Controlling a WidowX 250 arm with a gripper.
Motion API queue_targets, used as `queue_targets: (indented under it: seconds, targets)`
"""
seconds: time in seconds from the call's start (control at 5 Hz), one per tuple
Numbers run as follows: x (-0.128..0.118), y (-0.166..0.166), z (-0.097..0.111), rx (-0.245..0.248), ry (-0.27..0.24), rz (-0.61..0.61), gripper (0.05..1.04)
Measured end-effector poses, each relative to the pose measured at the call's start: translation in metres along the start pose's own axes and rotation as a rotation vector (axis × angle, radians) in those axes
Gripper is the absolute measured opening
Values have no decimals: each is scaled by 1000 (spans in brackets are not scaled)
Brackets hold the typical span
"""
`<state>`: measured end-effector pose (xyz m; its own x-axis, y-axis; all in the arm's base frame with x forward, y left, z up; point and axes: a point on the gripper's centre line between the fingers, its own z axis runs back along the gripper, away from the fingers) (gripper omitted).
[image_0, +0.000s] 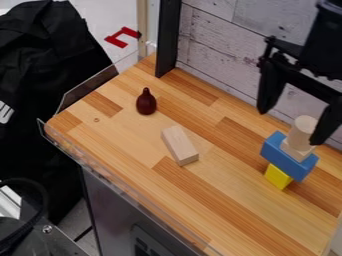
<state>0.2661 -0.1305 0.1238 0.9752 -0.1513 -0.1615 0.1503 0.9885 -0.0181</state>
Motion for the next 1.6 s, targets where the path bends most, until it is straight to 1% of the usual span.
queue_targets:
  seconds: [0.2,0.6,1.0,1.2,1.4,1.6]
  targets:
    - [5,-3,-3,0,10,-7,998]
    - [20,-11,-12,-20,37,-28,998]
    - [34,-8,-12,-45,40,-36,998]
    - [37,-1,-10,-58,38,-16,998]
    - [40,1,-16,-62,57,-13,998]
    - [42,4,-18,-76,64,-6,998]
